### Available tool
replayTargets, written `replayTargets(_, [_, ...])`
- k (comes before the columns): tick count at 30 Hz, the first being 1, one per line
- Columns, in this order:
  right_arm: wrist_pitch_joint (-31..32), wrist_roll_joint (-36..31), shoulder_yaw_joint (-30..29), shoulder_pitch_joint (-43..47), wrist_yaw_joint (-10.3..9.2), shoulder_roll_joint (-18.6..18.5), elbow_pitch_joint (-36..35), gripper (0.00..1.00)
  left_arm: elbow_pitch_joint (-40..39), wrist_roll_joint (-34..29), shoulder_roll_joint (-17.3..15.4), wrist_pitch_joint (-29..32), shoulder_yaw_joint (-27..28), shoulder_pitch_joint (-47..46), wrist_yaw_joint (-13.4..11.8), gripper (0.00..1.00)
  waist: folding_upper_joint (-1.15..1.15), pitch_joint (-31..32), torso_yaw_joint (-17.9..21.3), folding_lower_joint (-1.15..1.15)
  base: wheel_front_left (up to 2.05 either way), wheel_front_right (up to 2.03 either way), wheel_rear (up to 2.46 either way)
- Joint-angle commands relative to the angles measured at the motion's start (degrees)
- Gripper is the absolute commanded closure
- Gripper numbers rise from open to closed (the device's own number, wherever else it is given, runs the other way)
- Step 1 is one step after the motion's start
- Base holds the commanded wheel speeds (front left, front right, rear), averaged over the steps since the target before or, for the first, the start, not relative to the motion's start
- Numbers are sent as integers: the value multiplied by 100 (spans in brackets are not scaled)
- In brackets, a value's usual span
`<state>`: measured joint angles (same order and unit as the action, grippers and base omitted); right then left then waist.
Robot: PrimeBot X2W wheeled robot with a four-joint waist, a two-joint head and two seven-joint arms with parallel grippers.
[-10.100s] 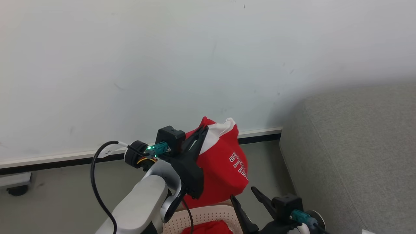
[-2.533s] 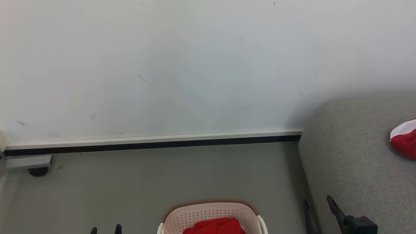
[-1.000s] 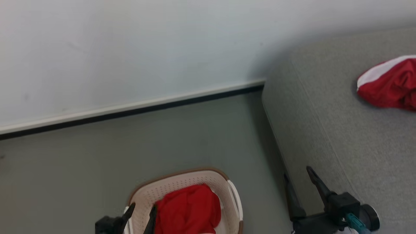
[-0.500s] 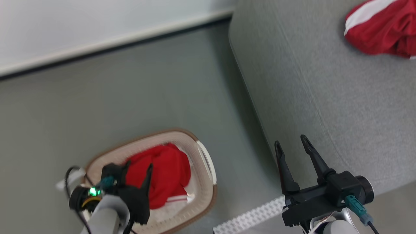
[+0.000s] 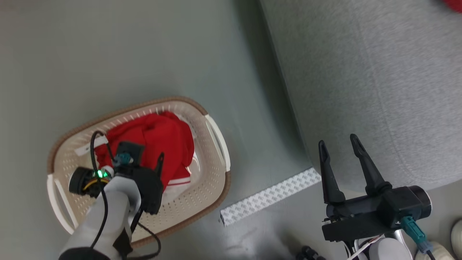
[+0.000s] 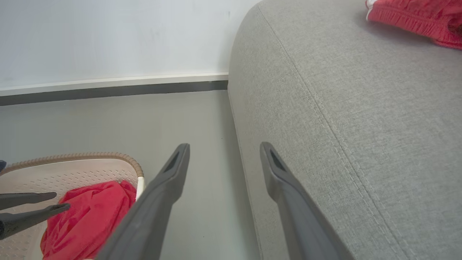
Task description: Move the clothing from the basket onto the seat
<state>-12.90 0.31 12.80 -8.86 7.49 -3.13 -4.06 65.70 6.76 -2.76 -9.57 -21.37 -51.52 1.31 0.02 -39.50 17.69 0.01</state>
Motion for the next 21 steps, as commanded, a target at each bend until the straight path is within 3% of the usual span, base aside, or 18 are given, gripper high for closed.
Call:
replayTargets(1, [-22,-36,21,-83,0,28,-18,0,71,49,-26,22,-77,-102,-27,0,-2,-532,7,-1,0,0,0])
replayTargets(11, [-114,-22,216,-100,0,40,-156,0,494,297,-23,85,-406,-541,-102,0,-2,-996,48,-1,0,0,0])
replayTargets(21, [-179,75,132,67,0,44,-189,0,748,317,-24,181,-539,-593,61,0,-2,-1128,98,-1,0,0,0])
